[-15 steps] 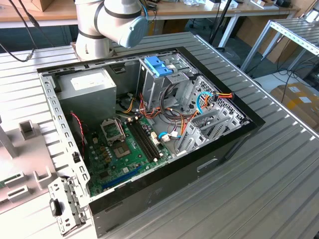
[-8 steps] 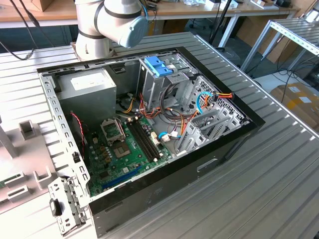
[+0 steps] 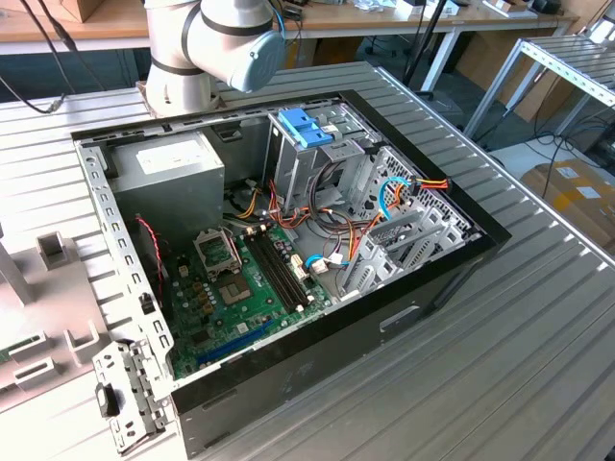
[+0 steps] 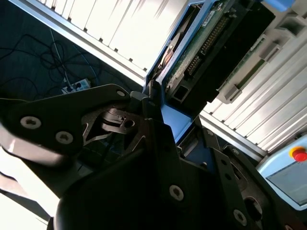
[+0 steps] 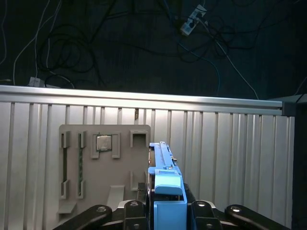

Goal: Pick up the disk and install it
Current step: 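Pick up the disk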

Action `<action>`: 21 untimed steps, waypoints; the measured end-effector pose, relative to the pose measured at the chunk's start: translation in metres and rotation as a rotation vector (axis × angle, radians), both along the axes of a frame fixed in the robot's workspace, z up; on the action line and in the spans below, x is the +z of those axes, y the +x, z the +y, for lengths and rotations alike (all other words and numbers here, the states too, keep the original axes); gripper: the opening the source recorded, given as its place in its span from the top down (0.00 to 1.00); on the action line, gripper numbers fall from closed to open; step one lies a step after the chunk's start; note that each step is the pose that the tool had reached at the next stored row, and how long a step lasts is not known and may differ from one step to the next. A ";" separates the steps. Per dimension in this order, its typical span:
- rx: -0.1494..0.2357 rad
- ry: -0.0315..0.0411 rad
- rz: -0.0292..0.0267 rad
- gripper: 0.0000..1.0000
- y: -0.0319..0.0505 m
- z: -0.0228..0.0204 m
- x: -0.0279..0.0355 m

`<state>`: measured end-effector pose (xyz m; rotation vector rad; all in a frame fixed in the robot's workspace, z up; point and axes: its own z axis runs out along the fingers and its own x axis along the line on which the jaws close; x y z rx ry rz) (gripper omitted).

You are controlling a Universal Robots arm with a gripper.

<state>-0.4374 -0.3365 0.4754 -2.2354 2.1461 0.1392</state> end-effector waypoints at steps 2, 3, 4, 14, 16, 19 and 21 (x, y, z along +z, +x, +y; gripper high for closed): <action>0.000 0.0000 0.0001 0.63 0.0000 0.0000 0.0033; 0.000 0.0000 0.0000 0.63 0.0000 0.0000 0.0049; 0.000 0.0000 0.0001 0.63 0.0000 0.0000 0.0062; 0.000 0.0002 0.0002 0.63 0.0000 0.0000 0.0156; 0.000 0.0002 0.0001 0.63 0.0000 0.0000 0.0167; 0.000 0.0004 0.0001 0.63 0.0000 0.0000 0.0193; 0.000 0.0006 0.0002 0.63 0.0000 0.0000 0.0210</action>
